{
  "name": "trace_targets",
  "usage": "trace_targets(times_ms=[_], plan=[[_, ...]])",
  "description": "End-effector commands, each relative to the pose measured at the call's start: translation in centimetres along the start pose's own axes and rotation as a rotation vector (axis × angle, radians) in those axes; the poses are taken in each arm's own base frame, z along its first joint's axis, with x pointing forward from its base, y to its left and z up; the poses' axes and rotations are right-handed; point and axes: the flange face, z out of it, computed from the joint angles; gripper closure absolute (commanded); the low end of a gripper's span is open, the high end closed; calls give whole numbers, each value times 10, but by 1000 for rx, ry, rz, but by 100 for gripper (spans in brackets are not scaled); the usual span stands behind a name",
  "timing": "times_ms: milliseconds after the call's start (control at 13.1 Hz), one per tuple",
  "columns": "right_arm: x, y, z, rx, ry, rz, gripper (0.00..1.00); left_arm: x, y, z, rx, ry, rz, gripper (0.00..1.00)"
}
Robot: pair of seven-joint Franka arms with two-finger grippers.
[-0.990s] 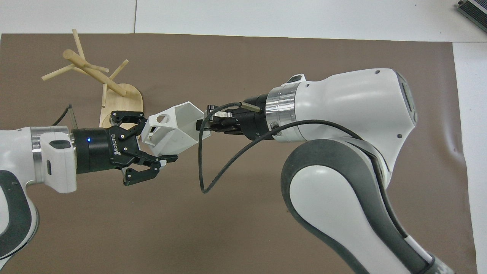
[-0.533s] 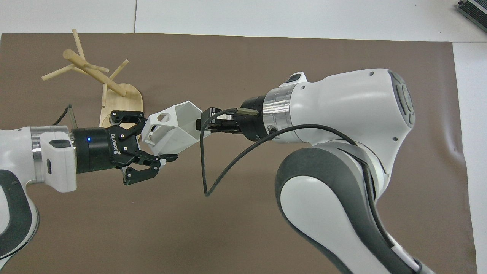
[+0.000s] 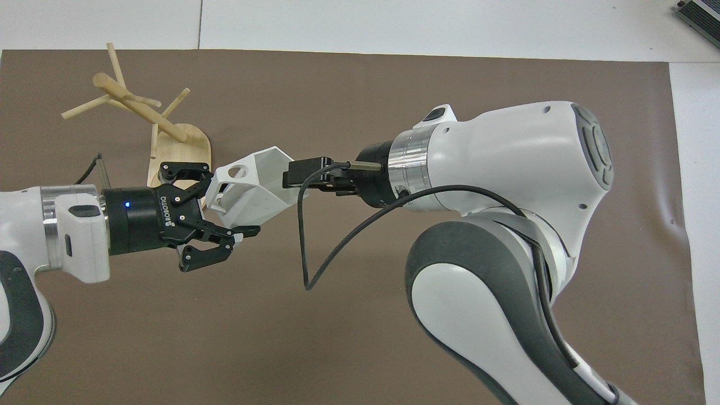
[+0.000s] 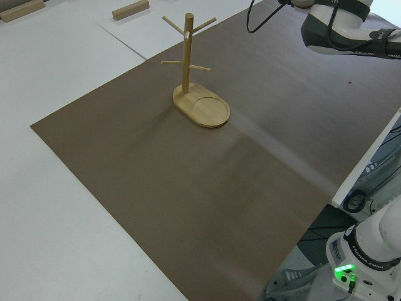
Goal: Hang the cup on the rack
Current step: 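Close the left gripper on the cup while the right gripper releases, then lift the cup with the left gripper while the right gripper withdraws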
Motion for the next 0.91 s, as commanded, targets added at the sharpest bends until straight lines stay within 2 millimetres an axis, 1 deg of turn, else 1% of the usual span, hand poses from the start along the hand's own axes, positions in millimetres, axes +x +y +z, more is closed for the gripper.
trace_targets(times_ms=[0,76,228,305,381,457,533,609,685,762,838], plan=[[11,12,-32,-14,9,70,0,1,3,-4,20,26,-10,81],[14,14,-55,-8,11,103,0,1,2,-5,24,27,-11,81],[16,30,-97,-42,23,131,0,1,-1,-6,38,30,-15,81],[19,43,-116,-68,22,150,0,0,-1,-7,44,32,-16,80],[19,61,-133,-99,-1,167,0,-2,-5,-9,48,31,-25,80],[21,80,-146,-145,-12,180,0,-6,-10,-14,66,32,-33,82],[24,100,-159,-233,-14,158,0,-7,-14,-17,84,32,-40,86],[22,115,-167,-329,-31,96,0,-8,-17,-18,110,33,-43,88],[19,130,-170,-442,-53,22,0,-10,-21,-20,127,31,-69,94],[17,142,-177,-551,-65,-11,0,-14,-24,-24,141,20,-125,99],[16,152,-185,-630,-67,-15,0,-15,-26,-25,158,-18,-174,100]])
